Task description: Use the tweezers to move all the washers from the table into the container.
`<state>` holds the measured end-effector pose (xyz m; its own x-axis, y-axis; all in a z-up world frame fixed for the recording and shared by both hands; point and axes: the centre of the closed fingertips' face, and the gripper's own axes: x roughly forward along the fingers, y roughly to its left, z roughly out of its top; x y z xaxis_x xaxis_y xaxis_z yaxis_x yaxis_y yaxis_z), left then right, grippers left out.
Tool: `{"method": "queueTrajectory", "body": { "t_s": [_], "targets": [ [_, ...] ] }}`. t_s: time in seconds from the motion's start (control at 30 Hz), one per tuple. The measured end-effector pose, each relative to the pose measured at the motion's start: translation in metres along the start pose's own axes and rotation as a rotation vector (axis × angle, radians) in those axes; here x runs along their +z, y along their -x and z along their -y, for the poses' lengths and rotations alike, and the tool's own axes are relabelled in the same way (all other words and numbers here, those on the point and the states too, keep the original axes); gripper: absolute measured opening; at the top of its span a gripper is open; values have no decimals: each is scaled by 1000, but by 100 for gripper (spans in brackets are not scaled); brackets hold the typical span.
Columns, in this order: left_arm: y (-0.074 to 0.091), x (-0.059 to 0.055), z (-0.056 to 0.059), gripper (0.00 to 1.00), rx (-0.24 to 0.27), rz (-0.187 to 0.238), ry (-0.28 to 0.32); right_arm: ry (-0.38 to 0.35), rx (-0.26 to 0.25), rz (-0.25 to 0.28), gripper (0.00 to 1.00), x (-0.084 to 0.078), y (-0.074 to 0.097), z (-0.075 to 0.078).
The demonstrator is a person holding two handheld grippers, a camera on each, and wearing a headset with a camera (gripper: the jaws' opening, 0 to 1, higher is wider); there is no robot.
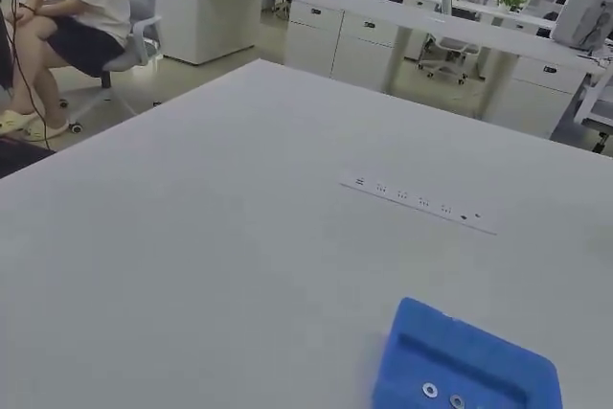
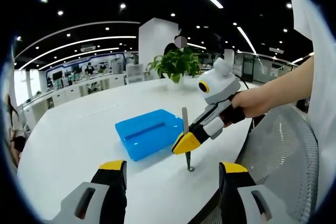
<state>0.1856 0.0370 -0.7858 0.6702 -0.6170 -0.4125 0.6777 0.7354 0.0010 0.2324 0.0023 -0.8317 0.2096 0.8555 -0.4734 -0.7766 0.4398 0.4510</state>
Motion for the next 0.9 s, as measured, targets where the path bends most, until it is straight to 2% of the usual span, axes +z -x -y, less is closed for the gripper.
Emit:
{"method": "queueTrajectory", "body": {
  "t_s": [0.27,0.5,0.77,0.9],
  "targets": [
    [0,-1,0,71,-3,-7,-6,46,-26,-46,4,-8,-2,2],
    [0,-2,0,71,-2,-10,-9,87,-38,-47,4,-10,-3,1],
    [0,-2,-2,71,3,-9,-9,289,-67,-55,4,-18,1,-13],
    [-1,-3,-1,71,0,-11,-13,346,-65,-63,5,-21,-1,-19]
  ]
}}
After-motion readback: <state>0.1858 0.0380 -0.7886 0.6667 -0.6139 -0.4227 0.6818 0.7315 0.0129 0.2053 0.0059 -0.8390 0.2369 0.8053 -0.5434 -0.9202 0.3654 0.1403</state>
